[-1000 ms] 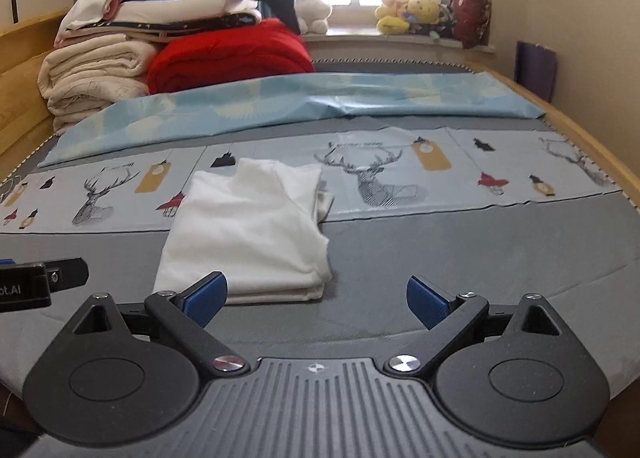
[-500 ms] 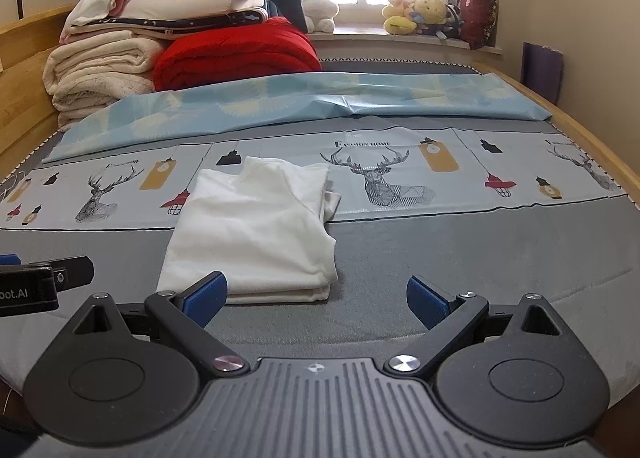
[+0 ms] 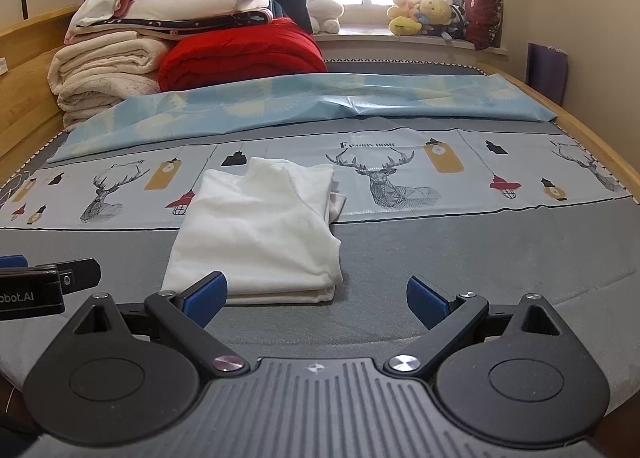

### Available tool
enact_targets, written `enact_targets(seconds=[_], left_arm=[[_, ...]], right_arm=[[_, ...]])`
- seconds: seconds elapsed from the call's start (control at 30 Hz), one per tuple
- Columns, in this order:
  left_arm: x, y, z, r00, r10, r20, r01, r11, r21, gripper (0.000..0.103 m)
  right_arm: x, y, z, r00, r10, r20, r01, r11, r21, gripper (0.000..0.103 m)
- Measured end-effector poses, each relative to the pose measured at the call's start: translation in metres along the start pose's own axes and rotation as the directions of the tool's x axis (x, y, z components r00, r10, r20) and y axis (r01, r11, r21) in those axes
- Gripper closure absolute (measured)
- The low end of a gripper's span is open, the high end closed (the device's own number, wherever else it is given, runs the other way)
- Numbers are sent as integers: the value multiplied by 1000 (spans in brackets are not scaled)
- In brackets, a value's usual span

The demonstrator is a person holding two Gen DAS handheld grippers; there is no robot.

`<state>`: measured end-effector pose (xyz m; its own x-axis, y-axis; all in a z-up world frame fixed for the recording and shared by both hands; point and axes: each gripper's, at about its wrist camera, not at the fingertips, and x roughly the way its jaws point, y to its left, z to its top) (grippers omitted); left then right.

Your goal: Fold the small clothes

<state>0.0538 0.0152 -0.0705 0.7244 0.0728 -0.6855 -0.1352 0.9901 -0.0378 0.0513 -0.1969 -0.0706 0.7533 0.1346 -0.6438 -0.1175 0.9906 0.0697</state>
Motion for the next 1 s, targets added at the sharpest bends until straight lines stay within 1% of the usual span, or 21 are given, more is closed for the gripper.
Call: enact_targets(seconds=[1.0], left_arm=[[3,0,-2,1000,-3,-6,3,1000,11,0]], right_arm=[[2,1,0,1000,5,-4,-5,1000,2,7]])
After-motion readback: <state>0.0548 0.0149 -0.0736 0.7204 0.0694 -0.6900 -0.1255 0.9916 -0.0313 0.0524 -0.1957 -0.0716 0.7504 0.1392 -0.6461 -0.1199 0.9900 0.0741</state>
